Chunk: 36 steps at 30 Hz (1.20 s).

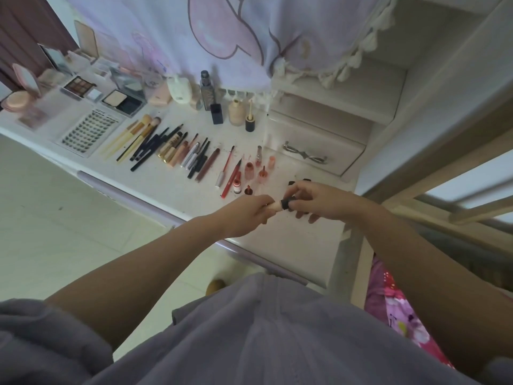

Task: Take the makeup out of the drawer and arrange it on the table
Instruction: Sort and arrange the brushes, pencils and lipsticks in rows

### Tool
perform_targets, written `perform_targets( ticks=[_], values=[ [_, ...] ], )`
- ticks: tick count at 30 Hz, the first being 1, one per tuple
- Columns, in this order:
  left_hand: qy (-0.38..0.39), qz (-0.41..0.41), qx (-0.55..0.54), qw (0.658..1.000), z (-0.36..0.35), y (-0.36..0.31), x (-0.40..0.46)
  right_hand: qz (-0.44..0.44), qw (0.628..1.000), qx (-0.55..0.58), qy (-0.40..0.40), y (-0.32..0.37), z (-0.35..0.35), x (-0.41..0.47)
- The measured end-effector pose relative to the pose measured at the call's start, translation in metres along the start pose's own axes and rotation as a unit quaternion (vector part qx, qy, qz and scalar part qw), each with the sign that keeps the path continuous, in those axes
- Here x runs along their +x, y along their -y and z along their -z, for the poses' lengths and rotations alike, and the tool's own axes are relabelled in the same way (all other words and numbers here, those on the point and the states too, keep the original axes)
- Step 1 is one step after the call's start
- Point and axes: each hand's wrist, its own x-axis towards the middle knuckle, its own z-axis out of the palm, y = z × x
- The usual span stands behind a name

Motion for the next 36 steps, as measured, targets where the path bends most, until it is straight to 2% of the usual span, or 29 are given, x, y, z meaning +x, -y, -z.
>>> perform_targets(
  ticks=[5, 9, 12, 16, 19, 22, 25, 29, 32, 36],
  values=[
    [0.014, -0.005, 0.021, 1.000, -0.004, -0.001, 0.000, 0.002, 0.999, -0.050, 0.000, -0.003, -0.003, 0.002],
    [0.028, 0.012, -0.003, 1.000, -0.005, -0.001, 0.000, 0.007, 0.999, -0.022, 0.028, -0.005, 0.001, 0.002],
    [0.031, 0.016, 0.007, 0.999, -0.006, -0.001, 0.002, -0.004, 0.997, -0.058, 0.049, -0.003, 0.001, 0.002],
    [0.067, 0.029, 0.035, 0.997, -0.008, -0.001, 0.006, 0.005, 0.993, -0.111, 0.042, -0.013, 0.009, 0.001],
    [0.064, 0.062, -0.015, 0.996, -0.010, 0.000, 0.009, -0.011, 0.998, -0.058, 0.000, -0.028, 0.024, -0.004],
    [-0.001, 0.070, -0.025, 0.997, -0.015, -0.007, 0.023, -0.028, 0.995, 0.079, -0.057, -0.043, 0.028, -0.003],
    [-0.130, 0.073, -0.053, 0.987, -0.023, -0.021, 0.047, -0.030, 0.976, 0.178, -0.123, -0.054, 0.018, 0.007],
    [-0.250, 0.104, -0.068, 0.960, -0.036, -0.029, 0.075, -0.043, 0.971, 0.130, -0.197, -0.068, 0.006, 0.021],
    [-0.284, 0.117, -0.077, 0.949, -0.041, -0.026, 0.087, -0.014, 0.970, 0.088, -0.225, -0.071, 0.002, 0.028],
    [-0.311, 0.133, -0.092, 0.937, -0.042, -0.020, 0.097, 0.072, 0.943, 0.030, -0.323, -0.063, 0.005, 0.045]
  ],
)
